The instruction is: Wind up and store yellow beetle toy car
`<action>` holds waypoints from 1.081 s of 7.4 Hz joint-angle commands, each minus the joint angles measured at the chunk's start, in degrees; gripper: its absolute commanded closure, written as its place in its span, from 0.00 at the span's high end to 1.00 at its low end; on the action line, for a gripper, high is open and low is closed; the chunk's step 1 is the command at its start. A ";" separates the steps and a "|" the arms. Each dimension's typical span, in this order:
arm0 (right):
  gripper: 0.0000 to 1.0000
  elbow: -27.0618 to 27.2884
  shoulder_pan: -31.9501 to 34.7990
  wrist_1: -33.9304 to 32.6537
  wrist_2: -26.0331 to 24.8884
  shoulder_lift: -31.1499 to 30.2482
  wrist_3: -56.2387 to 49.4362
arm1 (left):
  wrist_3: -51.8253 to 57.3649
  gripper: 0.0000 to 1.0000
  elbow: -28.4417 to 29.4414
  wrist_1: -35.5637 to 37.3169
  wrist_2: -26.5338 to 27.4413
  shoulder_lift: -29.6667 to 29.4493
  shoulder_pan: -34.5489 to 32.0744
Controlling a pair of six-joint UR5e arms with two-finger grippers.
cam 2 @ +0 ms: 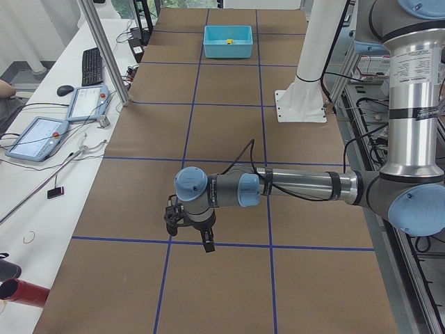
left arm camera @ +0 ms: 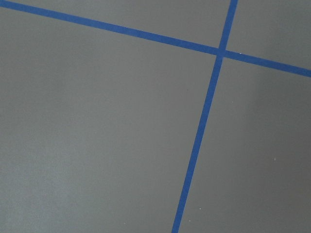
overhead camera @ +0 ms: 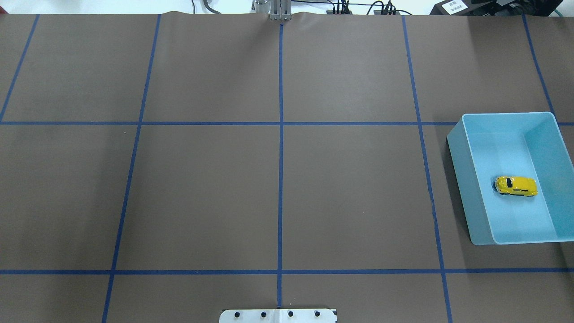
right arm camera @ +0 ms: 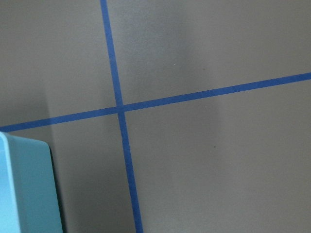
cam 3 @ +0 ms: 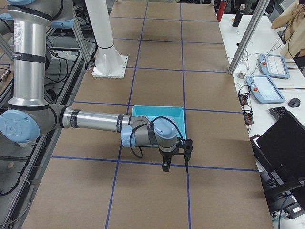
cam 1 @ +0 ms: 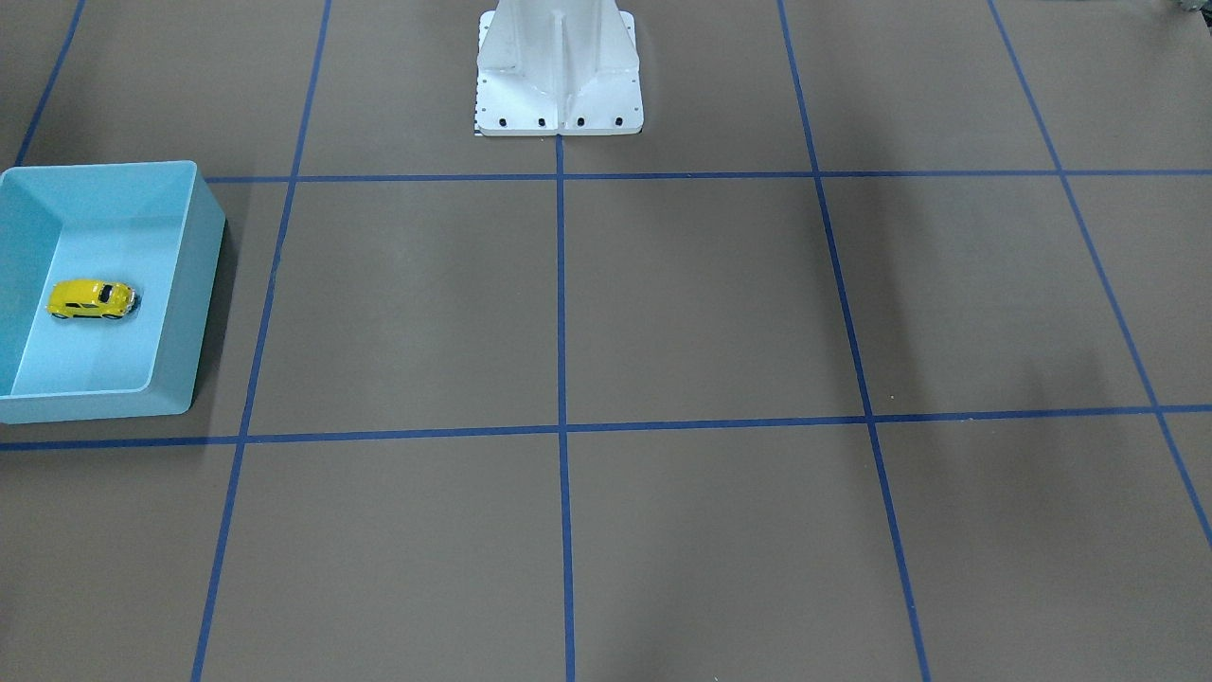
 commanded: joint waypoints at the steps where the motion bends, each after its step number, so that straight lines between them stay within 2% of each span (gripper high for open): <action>1: 1.00 2.74 -1.55 -10.65 -0.49 5.45 0.17 | -0.10 1.00 0.00 0.00 0.00 0.00 -0.03; 8: 1.00 2.84 -2.43 -10.96 -1.90 4.41 -0.53 | -0.10 1.00 0.00 0.00 0.00 0.00 -0.03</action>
